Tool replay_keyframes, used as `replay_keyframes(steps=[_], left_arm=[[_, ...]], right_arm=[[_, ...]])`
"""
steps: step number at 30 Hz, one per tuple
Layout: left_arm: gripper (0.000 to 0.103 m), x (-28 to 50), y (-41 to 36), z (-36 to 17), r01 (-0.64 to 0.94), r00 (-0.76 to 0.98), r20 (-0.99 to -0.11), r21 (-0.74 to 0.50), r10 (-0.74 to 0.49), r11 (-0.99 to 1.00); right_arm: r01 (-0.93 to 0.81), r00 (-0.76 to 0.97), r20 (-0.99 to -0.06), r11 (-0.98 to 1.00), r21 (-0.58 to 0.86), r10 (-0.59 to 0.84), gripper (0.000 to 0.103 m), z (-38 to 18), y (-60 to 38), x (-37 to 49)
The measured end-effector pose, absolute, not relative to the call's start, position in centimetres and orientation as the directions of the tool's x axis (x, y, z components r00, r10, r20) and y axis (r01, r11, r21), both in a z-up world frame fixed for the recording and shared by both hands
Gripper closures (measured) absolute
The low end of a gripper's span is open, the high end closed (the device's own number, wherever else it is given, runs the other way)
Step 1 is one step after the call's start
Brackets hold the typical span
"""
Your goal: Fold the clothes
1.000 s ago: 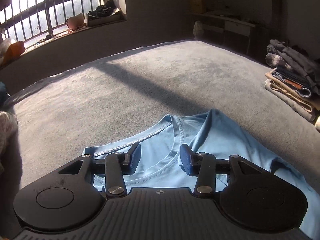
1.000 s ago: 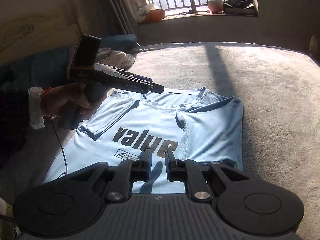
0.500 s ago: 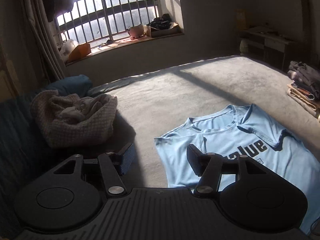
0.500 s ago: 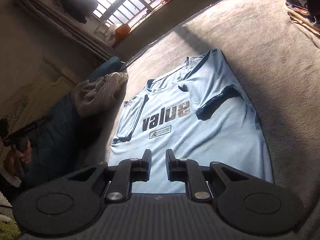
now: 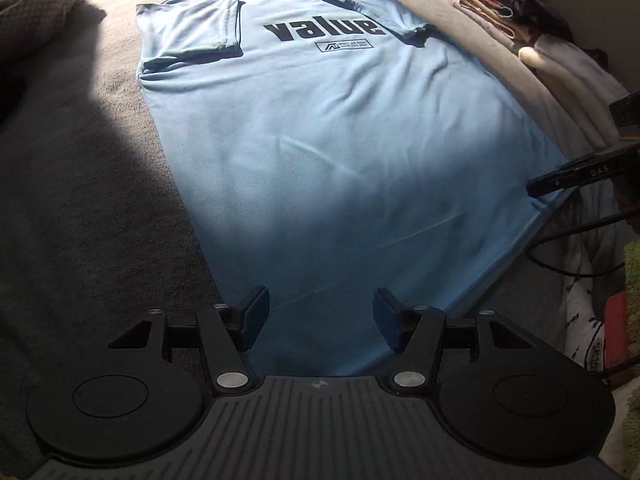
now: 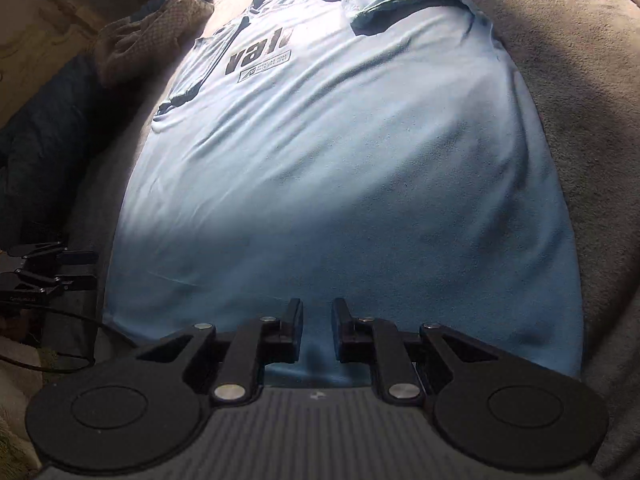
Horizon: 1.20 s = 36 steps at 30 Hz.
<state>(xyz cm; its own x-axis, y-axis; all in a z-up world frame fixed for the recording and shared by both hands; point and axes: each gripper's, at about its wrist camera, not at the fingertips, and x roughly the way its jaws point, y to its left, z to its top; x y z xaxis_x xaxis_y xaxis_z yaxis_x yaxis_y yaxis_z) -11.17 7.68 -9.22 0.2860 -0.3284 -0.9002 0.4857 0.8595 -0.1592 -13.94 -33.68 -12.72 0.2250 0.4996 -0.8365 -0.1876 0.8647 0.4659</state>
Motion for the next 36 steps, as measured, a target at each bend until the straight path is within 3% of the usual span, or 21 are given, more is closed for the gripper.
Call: replay_keyframes(steps=[6, 12, 16, 19, 22, 29, 36], left_arm=[[0.046, -13.0, 10.9, -9.5, 0.434, 0.254, -0.916, -0.177, -0.309, 0.883], [0.050, -11.1, 12.8, -9.7, 0.303, 0.298, -0.878, -0.284, -0.374, 0.909], [0.059, -9.9, 13.3, -11.2, 0.218, 0.275, -0.856, -0.388, -0.437, 0.896], [0.060, -9.7, 13.6, -12.1, 0.171, 0.241, -0.850, -0.437, -0.468, 0.883], [0.061, -10.1, 13.7, -12.3, 0.165, 0.214, -0.853, -0.449, -0.476, 0.878], [0.062, -10.6, 14.1, -13.1, 0.185, 0.151, -0.850, -0.478, -0.505, 0.859], [0.062, -11.2, 13.5, -12.9, 0.265, 0.140, -0.858, -0.449, -0.495, 0.853]], right_arm=[[-0.230, 0.198, -0.835, 0.853, 0.469, 0.513, 0.086, -11.3, -34.6, -15.3], [0.031, 0.433, -0.781, 0.859, 0.511, 0.450, 0.073, -9.2, -41.8, -12.6], [0.202, 0.519, -0.752, 0.797, 0.570, 0.406, 0.072, -10.2, -46.1, -12.0], [0.297, 0.534, -0.738, 0.726, 0.621, 0.412, 0.071, -11.9, -48.6, -11.8], [0.327, 0.498, -0.751, 0.708, 0.626, 0.434, 0.071, -13.6, -49.1, -12.3], [0.359, 0.417, -0.679, 0.577, 0.734, 0.604, 0.071, -16.3, -49.1, -14.8], [0.330, 0.419, -0.678, 0.594, 0.734, 0.604, 0.071, -15.6, -49.5, -14.7]])
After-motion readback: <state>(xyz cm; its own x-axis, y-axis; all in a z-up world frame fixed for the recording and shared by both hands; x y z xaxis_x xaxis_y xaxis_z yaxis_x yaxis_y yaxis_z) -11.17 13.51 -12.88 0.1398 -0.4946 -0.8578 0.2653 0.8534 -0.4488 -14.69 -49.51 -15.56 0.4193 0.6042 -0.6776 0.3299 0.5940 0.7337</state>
